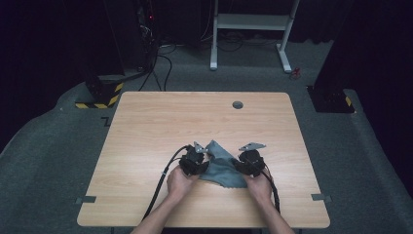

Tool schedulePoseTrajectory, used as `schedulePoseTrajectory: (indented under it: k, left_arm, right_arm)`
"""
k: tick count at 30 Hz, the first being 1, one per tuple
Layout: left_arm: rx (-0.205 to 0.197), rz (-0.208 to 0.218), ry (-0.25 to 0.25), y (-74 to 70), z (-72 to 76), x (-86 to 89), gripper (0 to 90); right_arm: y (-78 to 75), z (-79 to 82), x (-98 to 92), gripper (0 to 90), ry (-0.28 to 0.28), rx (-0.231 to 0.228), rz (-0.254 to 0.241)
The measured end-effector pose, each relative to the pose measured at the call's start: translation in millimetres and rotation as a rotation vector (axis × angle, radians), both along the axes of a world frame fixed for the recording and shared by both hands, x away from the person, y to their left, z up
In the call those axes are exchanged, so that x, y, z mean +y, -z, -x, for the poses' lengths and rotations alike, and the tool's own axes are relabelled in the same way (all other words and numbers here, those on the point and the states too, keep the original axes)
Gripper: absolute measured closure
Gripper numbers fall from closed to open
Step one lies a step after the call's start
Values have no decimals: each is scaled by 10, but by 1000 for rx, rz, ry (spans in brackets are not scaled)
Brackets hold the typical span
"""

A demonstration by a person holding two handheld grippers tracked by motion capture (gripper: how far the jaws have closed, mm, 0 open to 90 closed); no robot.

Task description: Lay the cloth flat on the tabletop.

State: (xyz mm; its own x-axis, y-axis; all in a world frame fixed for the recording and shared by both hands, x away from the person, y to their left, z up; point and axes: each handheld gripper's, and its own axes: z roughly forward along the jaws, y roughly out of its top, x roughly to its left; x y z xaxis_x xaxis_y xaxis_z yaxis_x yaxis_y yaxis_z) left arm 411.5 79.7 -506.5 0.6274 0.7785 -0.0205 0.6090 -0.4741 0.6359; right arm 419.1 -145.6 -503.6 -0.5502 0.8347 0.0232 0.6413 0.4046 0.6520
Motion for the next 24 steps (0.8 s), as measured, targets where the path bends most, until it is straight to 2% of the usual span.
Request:
schedulePoseTrajectory:
  k: [2,3,5,8,10,12,13,14,15,18,22,24]
  left_arm:
    - [-4,-12,26,-1,14,-1,727]
    - [-2,-9,32,-1,15,0,758]
    - [0,-6,46,-1,21,-3,808]
    - [-25,-40,50,-13,52,-13,874]
    - [-50,-21,35,-45,83,55,878]
    - [-55,8,17,-81,104,144,879]
    - [-37,45,14,-93,107,203,880]
    - [-25,56,13,-97,112,231,878]
    - [-25,51,14,-97,124,235,877]
    - [-4,44,21,-79,155,227,853]
    - [-3,50,24,-71,174,232,771]
    - [-6,63,15,-68,190,252,752]
  right_arm:
    - [48,-25,28,674,-7,20,12]
    - [55,-12,52,744,-8,0,32]
    - [48,-10,59,860,-35,5,40]
    - [45,31,36,894,-43,-13,64]
    - [34,79,-11,894,-30,-26,64]
    - [20,134,-104,891,-21,-36,43]
    - [17,164,-145,888,-13,-34,37]
    - [28,187,-197,881,-26,-20,12]
    - [39,206,-210,850,-32,-3,2]
    - [26,245,-198,758,-42,-15,16]
    - [-88,189,-223,744,-9,-46,-78]
    - [-134,116,-167,738,-14,-48,-64]
